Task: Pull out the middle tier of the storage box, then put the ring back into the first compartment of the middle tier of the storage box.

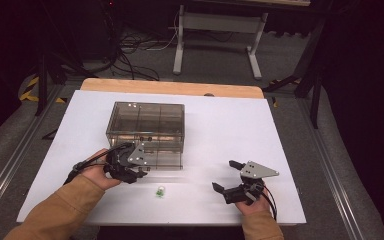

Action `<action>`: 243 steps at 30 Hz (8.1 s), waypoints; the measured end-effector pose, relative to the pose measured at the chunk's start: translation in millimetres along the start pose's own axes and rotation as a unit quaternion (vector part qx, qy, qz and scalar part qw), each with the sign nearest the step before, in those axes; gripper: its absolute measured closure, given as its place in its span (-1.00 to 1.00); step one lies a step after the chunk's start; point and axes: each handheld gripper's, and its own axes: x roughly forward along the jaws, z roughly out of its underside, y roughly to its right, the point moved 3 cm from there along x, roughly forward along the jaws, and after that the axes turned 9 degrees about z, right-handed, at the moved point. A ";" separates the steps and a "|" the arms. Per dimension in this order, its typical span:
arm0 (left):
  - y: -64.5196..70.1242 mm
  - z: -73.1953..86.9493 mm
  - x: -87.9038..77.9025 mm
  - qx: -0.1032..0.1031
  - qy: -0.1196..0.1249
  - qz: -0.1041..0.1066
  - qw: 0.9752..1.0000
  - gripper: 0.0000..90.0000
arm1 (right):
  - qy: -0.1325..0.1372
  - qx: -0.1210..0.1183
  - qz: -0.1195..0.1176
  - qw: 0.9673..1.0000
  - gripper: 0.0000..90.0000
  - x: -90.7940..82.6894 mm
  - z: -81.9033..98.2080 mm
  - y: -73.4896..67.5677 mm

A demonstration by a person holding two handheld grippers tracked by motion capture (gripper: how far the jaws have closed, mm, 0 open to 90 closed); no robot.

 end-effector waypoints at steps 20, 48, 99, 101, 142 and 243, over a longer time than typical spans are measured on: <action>20.3 -3.2 -19.3 -0.061 0.145 0.029 0.987 -0.62 | 0.000 -0.001 0.000 1.000 -1.00 -0.1 -0.2 -0.1; 56.3 -11.3 23.5 -0.061 0.135 0.073 0.986 -0.60 | -0.001 -0.005 -0.003 1.000 -1.00 -0.2 0.0 -1.1; 62.6 -10.3 59.2 -0.098 0.050 0.037 0.993 0.58 | -0.003 -0.008 -0.008 1.000 -1.00 0.1 0.6 -1.4; 63.1 -10.5 59.0 -0.097 0.049 0.034 0.994 0.58 | -0.003 -0.008 -0.008 1.000 -1.00 0.1 0.6 -1.4; 61.0 -17.7 23.3 -0.093 0.106 0.029 0.990 0.60 | -0.003 -0.009 -0.008 1.000 -1.00 -0.2 0.4 -1.5; -13.6 58.4 -44.0 -0.238 0.158 -0.090 0.954 0.59 | -0.005 -0.007 -0.007 1.000 -1.00 -0.1 0.7 -1.2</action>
